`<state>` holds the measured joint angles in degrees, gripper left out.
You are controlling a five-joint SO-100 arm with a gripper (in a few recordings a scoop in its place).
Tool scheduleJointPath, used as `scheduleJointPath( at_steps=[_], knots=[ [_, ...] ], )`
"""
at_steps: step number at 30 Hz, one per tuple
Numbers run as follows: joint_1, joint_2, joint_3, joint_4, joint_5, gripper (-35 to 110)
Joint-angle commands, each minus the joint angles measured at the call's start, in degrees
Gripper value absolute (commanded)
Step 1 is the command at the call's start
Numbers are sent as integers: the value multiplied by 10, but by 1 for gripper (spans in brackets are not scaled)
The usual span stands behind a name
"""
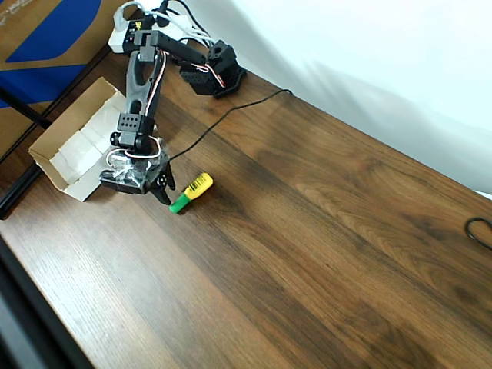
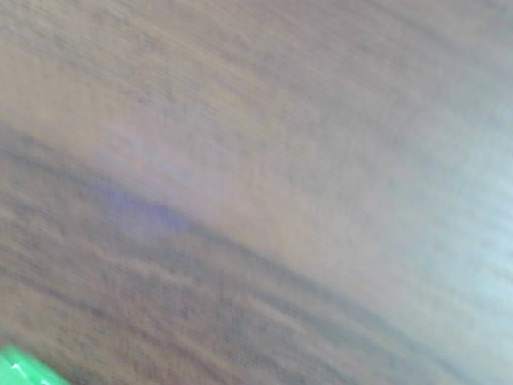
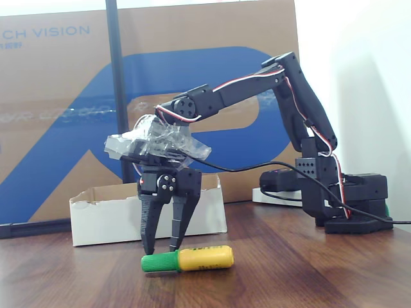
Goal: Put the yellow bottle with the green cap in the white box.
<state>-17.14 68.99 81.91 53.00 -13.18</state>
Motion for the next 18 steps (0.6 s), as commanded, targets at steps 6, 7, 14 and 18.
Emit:
scheduleJointPath(
  at_steps=[6, 7, 14, 18],
  knots=[
    [-10, 98, -4, 9, -8, 16],
    [-13, 104, -3, 11, -15, 17],
    [-47, 117, 12, 35, -69, 19],
    [-63, 113, 30, 52, -104, 20]
  ],
)
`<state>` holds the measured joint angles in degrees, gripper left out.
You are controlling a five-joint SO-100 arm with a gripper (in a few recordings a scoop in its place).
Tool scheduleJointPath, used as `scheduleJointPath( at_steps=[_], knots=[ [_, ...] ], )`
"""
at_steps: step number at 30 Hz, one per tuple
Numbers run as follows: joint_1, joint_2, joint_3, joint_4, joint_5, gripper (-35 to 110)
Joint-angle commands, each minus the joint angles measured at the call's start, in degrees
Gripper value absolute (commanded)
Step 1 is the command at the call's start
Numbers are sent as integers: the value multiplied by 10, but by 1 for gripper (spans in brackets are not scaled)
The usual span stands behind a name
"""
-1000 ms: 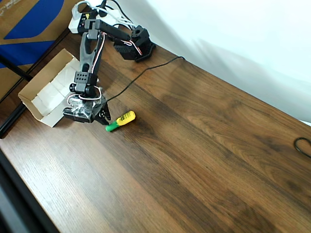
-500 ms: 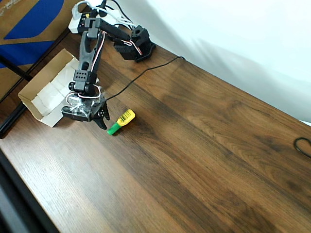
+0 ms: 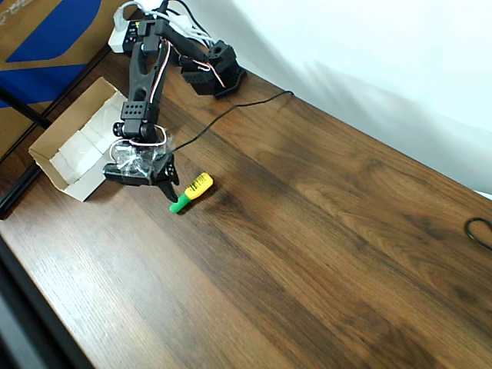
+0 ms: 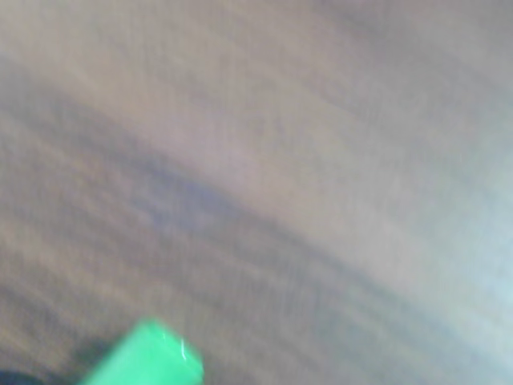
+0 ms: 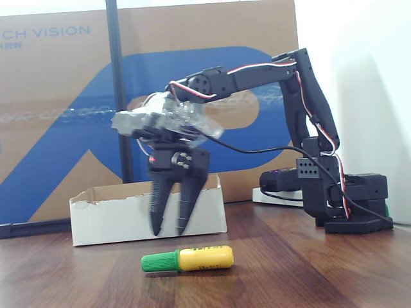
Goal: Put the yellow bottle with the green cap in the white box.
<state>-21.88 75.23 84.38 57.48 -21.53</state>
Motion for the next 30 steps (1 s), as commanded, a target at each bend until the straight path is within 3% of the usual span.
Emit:
scheduleJointPath(
  at_steps=[1, 11, 30],
  knots=[
    [-18, 50, 8, 7, -20, 20],
    [-46, 68, 17, 52, -51, 25],
    [-52, 53, 66, 19, -48, 26]
  ],
)
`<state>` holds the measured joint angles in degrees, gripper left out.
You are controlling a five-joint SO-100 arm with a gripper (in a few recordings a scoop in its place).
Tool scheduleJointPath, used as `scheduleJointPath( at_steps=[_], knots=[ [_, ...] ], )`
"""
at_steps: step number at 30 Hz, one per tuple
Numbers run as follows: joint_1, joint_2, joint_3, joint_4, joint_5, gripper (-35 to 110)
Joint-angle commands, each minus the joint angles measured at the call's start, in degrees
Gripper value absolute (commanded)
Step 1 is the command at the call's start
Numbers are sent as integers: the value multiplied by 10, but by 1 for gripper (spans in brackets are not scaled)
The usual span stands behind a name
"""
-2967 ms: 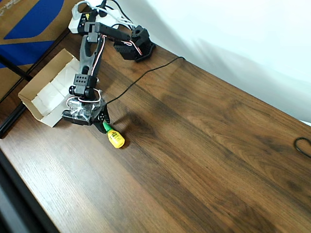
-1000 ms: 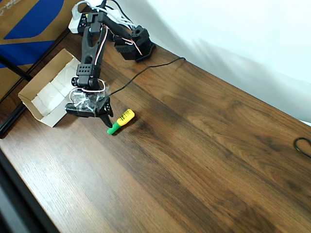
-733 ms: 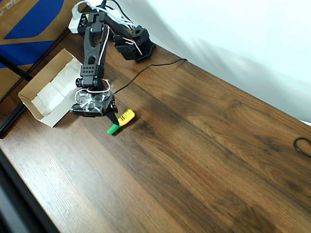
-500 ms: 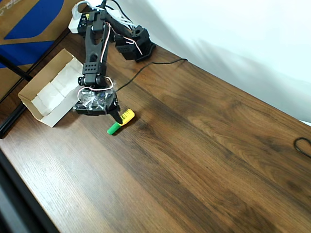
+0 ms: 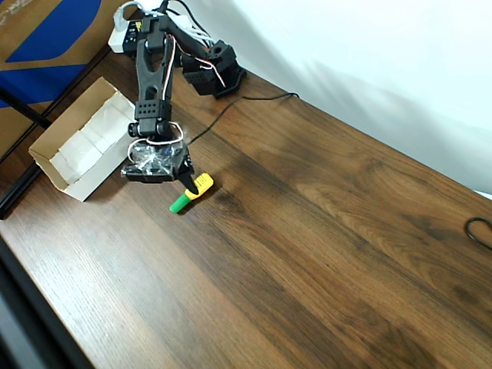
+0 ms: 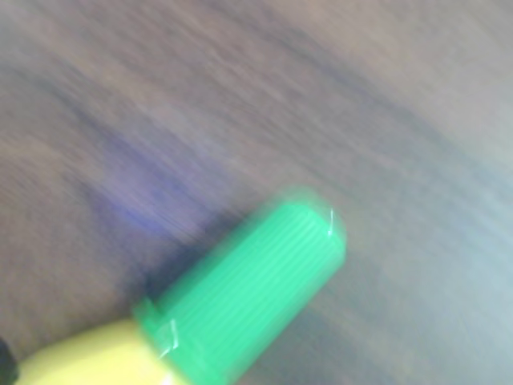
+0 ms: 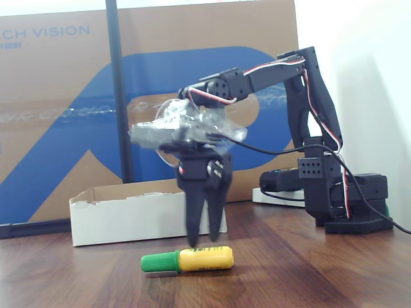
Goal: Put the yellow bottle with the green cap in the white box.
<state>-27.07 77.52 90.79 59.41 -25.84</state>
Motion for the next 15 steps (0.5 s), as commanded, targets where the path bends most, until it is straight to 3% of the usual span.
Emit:
scheduleJointPath(
  at_steps=[1, 15],
  knots=[
    [0, 28, 4, -3, -5, 26],
    [-4, 27, 33, -15, -11, 31]
  ],
)
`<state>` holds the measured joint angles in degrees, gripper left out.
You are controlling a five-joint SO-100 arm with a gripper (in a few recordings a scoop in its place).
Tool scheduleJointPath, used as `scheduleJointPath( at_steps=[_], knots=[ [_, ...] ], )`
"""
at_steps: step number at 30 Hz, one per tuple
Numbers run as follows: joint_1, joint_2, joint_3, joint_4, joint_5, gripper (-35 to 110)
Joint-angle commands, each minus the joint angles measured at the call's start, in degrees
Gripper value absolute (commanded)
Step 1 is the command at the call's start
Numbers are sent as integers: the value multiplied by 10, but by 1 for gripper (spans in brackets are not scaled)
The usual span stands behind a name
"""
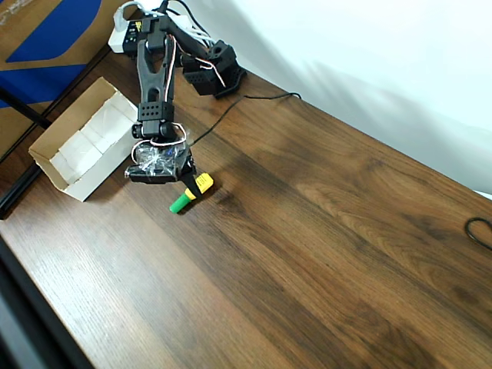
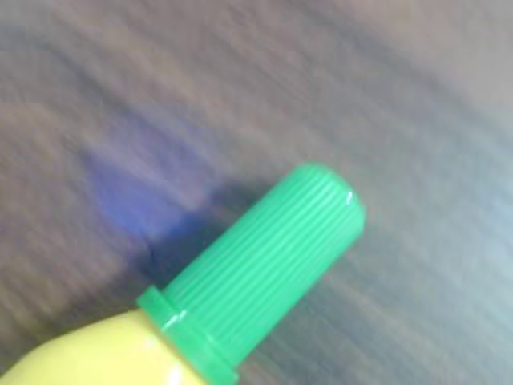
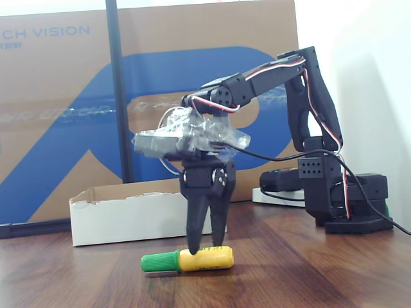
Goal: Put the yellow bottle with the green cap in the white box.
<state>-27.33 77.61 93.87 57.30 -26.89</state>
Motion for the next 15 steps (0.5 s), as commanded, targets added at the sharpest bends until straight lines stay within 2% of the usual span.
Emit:
scheduleJointPath(
  at_steps=[1, 15],
  knots=[
    [-2, 26, 3, 5, 1, 30],
    [-1, 24, 36, -15, -1, 27]
  ],
)
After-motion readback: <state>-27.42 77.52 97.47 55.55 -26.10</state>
